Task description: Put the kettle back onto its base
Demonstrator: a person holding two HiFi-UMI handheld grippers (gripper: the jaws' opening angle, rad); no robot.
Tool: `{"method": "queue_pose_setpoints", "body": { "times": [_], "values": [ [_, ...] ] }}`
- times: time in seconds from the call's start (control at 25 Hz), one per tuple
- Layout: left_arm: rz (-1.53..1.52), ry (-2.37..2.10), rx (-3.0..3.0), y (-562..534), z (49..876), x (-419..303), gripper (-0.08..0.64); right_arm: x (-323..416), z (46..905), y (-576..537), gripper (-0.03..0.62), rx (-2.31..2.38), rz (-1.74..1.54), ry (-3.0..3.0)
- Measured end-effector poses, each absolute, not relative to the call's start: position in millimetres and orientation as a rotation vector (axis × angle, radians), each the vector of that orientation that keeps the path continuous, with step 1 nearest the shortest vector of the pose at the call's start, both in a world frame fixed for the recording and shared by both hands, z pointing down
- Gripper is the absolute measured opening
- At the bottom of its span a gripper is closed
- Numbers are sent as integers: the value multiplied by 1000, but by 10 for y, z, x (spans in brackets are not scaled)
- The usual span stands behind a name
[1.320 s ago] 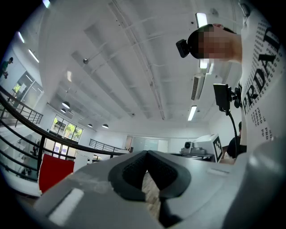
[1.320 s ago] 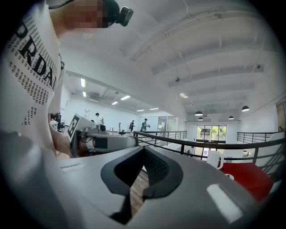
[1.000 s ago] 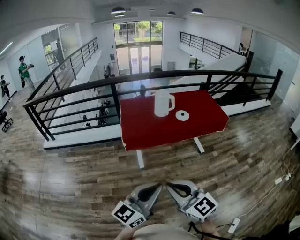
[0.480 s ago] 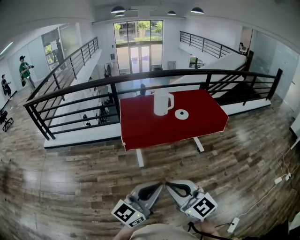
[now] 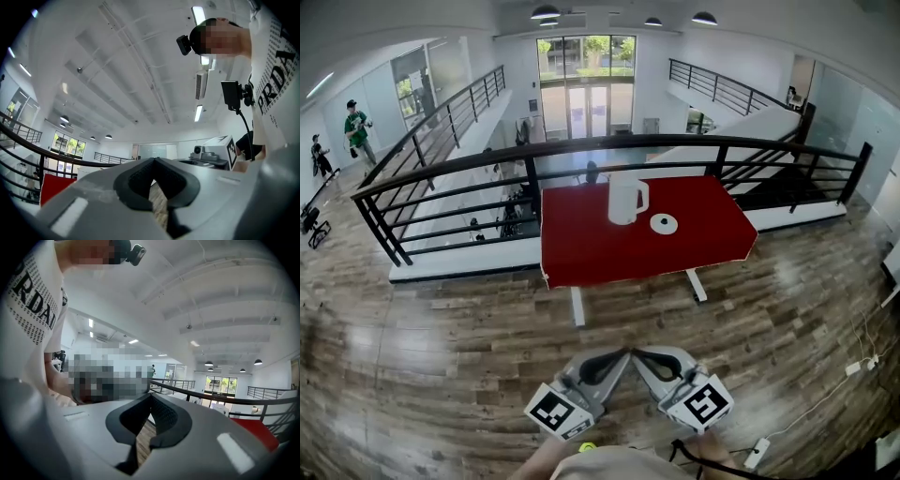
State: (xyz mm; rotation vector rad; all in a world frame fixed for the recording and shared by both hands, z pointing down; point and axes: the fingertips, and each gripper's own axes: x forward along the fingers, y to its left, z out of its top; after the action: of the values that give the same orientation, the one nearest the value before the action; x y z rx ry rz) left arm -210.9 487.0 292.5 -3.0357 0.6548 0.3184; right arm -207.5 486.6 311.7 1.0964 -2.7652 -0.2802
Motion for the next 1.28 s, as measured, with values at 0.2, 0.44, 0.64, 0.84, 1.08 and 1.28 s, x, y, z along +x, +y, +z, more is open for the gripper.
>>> {"method": "queue_pose_setpoints", "body": {
  "times": [0.2, 0.44, 0.64, 0.84, 1.08, 1.28],
  "values": [
    [302, 689, -3022, 4906, 2937, -1919, 2, -1872, 3083, 4909, 2, 1084, -288, -2783],
    [289, 756, -2988, 4948, 2950, -1697, 2, -1651, 3027, 4933, 2, 1049, -302, -2804],
    [360, 816, -2956, 4979, 2867, -1467, 2, -1434, 3001, 4975, 2, 1042, -324, -2817],
    [369, 880, -2937, 4921, 2875, -1444, 2, -1412, 3065, 4970, 2, 1011, -323, -2817],
    [336, 906, -2939, 4756, 2943, -1431, 2, -1401, 3147, 4806, 2, 986, -294, -2790],
    [288, 883, -2957, 4553, 3067, -1417, 2, -1375, 3192, 4601, 2, 1036, -257, -2785]
  ]
}}
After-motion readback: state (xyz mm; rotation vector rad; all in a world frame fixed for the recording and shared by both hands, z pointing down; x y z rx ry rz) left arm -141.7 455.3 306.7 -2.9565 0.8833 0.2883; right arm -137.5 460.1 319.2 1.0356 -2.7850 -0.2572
